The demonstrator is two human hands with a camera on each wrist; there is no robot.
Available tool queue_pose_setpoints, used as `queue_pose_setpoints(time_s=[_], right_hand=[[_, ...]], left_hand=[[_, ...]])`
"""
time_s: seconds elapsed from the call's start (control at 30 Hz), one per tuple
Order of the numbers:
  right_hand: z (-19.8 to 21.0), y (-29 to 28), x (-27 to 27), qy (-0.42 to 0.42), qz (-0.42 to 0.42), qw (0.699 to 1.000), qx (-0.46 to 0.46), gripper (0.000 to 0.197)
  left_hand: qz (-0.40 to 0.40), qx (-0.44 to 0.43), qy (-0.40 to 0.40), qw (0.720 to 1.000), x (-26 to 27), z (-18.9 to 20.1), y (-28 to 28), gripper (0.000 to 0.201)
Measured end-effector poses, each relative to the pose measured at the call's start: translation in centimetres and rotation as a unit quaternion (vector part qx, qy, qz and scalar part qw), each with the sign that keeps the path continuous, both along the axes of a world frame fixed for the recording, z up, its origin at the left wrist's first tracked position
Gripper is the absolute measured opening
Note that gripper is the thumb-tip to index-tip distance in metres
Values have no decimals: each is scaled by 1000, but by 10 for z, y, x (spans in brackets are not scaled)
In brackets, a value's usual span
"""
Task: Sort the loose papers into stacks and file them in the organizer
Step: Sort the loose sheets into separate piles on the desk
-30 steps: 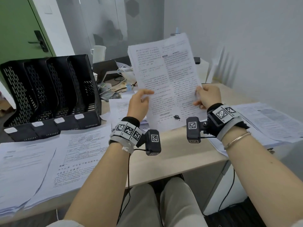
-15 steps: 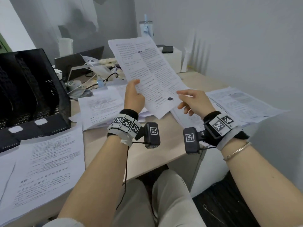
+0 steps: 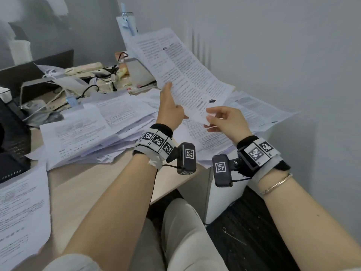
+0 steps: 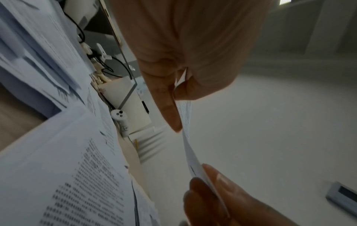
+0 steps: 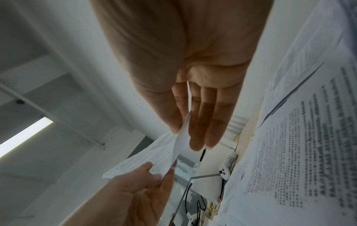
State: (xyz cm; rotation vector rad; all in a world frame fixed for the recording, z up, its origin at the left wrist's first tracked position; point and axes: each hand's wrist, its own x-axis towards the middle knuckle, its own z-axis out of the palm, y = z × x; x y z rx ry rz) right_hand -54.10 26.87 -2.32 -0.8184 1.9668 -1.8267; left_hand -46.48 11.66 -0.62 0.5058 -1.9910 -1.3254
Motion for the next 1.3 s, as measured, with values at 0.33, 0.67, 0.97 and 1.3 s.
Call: queue_pose_setpoints(time_s=[0.33, 0.67, 0.97, 1.3], right_hand=[[-2, 37, -43, -17, -168, 983, -77, 23], [1, 71, -84, -9, -257, 963, -79, 26], [-41, 89, -91, 0, -276, 961, 14, 29], [-53, 87, -111, -4, -297, 950, 99, 31]], left_hand=[[-63, -56, -59, 995, -22, -19, 25, 63], [-138, -165, -388, 896, -28, -41, 33, 67], [-204, -299, -531, 766, -21, -63, 61, 98], [-199, -297, -523, 774, -21, -56, 53, 93]])
